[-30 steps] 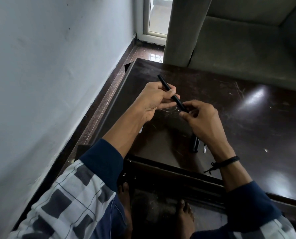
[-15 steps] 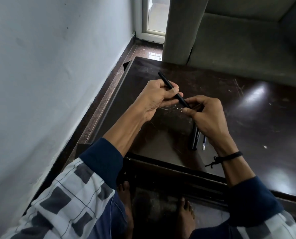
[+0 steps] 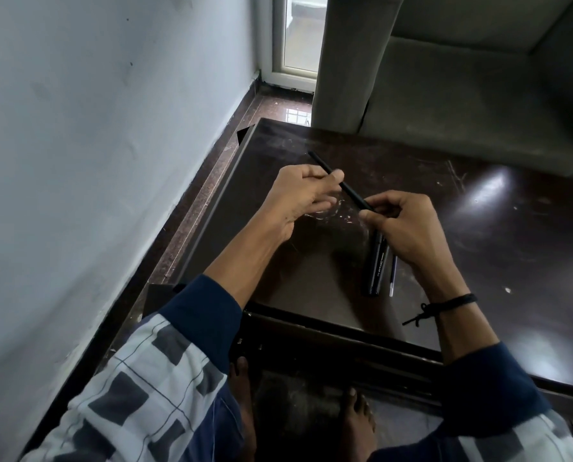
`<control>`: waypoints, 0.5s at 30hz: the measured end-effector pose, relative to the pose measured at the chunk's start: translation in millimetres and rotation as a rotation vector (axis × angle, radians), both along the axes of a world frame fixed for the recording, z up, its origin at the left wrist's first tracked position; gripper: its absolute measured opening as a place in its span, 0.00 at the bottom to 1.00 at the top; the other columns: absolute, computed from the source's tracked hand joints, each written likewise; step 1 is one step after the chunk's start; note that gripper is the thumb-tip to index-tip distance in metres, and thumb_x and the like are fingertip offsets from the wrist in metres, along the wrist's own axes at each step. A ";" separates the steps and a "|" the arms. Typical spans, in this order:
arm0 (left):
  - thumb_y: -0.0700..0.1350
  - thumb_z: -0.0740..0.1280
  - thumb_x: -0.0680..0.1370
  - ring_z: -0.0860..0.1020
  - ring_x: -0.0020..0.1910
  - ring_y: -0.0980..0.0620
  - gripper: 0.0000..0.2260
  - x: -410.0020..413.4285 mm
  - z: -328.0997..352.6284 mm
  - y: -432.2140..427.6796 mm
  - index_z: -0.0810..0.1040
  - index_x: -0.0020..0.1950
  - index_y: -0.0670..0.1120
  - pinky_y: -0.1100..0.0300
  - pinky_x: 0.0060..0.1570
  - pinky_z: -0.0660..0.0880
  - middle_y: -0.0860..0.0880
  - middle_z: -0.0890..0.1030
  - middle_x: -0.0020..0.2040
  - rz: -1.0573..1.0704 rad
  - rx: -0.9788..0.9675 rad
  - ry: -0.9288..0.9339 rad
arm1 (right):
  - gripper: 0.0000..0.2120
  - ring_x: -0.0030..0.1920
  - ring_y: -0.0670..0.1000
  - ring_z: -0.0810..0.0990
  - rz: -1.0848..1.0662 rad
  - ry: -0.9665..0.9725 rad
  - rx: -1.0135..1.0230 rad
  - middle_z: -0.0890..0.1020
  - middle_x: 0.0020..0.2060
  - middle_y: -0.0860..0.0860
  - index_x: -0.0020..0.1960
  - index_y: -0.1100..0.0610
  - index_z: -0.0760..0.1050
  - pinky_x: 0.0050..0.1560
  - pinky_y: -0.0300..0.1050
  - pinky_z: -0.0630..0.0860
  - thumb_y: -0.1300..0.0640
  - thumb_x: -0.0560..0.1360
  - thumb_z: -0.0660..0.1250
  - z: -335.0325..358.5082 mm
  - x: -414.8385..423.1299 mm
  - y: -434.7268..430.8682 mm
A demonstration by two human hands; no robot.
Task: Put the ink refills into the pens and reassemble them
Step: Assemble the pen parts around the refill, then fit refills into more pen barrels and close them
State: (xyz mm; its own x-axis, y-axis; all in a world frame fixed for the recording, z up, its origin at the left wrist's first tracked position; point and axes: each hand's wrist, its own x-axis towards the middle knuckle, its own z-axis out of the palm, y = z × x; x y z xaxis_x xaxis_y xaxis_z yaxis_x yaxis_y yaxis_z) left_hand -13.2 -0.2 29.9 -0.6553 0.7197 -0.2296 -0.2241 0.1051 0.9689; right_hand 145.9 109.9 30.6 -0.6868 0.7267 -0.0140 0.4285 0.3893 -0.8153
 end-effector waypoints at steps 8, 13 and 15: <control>0.41 0.68 0.82 0.86 0.49 0.47 0.13 -17.9 8.8 -7.5 0.78 0.66 0.42 0.64 0.42 0.82 0.45 0.85 0.53 0.233 0.047 -0.026 | 0.08 0.48 0.48 0.84 -0.207 -0.093 0.078 0.86 0.45 0.47 0.55 0.50 0.85 0.42 0.40 0.74 0.55 0.76 0.75 -15.4 8.1 32.9; 0.38 0.66 0.82 0.81 0.40 0.50 0.07 -19.6 8.6 -5.4 0.80 0.59 0.40 0.65 0.37 0.80 0.42 0.84 0.46 0.201 0.089 -0.094 | 0.11 0.54 0.55 0.83 -0.234 -0.152 0.170 0.86 0.51 0.52 0.59 0.51 0.85 0.53 0.46 0.78 0.54 0.77 0.74 -19.5 -34.7 58.0; 0.38 0.67 0.82 0.80 0.37 0.51 0.05 -22.6 7.7 -4.8 0.81 0.56 0.40 0.66 0.35 0.78 0.42 0.84 0.44 0.211 0.091 -0.107 | 0.11 0.55 0.56 0.83 -0.214 -0.172 0.206 0.86 0.51 0.54 0.59 0.52 0.85 0.52 0.44 0.75 0.55 0.77 0.74 -23.6 -51.7 68.6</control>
